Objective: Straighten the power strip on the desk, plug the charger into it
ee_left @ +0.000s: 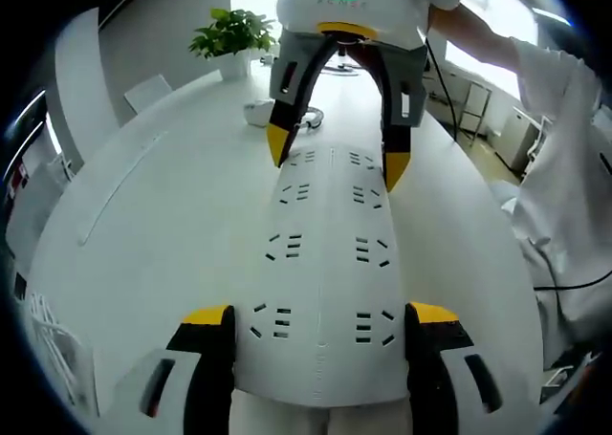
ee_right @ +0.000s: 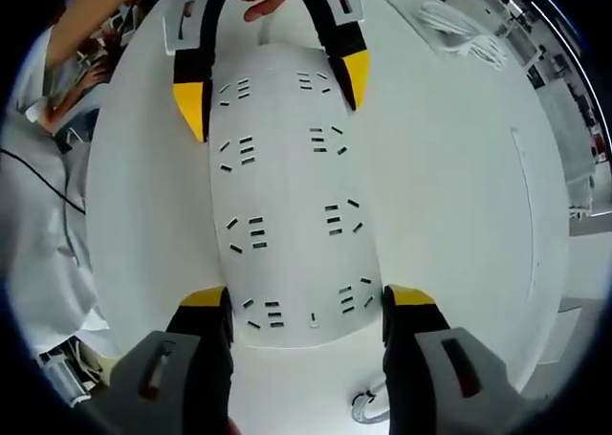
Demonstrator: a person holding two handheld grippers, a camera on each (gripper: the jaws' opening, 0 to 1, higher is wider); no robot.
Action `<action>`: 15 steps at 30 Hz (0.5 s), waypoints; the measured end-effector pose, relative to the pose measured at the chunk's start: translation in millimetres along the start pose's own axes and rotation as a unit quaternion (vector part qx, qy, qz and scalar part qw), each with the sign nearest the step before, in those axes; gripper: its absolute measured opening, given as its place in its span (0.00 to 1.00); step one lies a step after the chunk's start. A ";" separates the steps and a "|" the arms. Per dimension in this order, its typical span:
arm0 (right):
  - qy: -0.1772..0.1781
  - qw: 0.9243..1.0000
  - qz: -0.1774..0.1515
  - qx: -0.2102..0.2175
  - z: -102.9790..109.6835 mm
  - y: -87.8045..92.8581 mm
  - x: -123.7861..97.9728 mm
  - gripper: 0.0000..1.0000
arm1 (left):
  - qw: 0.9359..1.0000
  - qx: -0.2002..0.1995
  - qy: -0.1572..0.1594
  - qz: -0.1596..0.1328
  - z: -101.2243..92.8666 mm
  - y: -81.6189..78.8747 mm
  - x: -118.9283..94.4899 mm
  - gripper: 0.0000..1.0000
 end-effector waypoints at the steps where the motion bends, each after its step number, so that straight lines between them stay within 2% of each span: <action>1: 0.001 1.000 0.001 0.001 -0.1 0.1 0.2 0.63 | 1.000 0.000 0.000 0.000 -0.4 0.0 0.0 0.73; 4: 0.002 1.000 0.002 -0.004 0.5 -0.1 0.3 0.63 | 1.000 0.000 0.000 0.000 -1.0 -0.1 -0.1 0.73; 15: 0.003 0.999 -0.036 -0.007 0.2 1.8 -1.0 0.63 | 1.000 -0.002 -0.005 -0.008 -2.3 -0.9 -0.2 0.74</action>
Point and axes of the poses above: the point that each gripper's makers call its tool centre point, and the gripper's own axes: x roughly forward along the fingers, z roughly to its left, y roughly out of its underside, the point moved 3 cm from there along -x, roughly backward along the fingers, and after that the axes turned 4 degrees about x, right-handed, at the moved point
